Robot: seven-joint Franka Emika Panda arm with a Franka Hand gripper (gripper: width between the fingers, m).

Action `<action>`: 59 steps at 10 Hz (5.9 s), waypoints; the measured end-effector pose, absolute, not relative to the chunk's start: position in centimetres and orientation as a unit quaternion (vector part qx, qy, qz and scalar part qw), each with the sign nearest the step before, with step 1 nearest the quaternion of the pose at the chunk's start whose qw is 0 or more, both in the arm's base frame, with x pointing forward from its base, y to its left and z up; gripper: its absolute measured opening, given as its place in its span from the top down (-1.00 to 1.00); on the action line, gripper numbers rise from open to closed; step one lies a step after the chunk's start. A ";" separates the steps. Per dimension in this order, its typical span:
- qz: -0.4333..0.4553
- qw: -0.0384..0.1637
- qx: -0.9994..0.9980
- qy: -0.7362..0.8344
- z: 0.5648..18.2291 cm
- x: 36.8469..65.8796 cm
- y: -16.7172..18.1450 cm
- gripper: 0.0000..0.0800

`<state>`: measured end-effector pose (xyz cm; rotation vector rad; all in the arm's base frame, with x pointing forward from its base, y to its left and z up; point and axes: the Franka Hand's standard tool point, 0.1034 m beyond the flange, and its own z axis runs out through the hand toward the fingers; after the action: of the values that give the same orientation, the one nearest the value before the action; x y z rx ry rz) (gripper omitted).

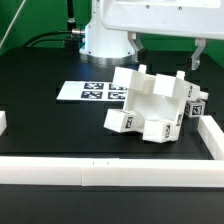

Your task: Assemble chair

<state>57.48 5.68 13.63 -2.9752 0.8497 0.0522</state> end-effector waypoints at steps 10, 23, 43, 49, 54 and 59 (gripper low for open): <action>0.031 0.011 -0.963 0.267 11.1 56.1 3.6 -0.62; 0.021 0.017 -0.993 0.111 12.6 58.7 3.0 -0.62; 0.025 0.022 -0.984 -0.177 8.9 51.0 2.4 -0.62; 0.020 0.017 -0.984 -0.174 8.5 52.7 2.1 -0.62; 0.004 0.012 -0.985 -0.174 9.2 55.5 1.6 -0.62; 0.020 0.022 -0.983 -0.184 11.8 53.9 0.6 -0.62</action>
Offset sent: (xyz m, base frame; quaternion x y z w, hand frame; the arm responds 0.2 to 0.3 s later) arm -0.0305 -0.0150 -0.0084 0.0221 -0.0014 0.0034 0.9997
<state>53.89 0.61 11.75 -3.0444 -0.5693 0.0630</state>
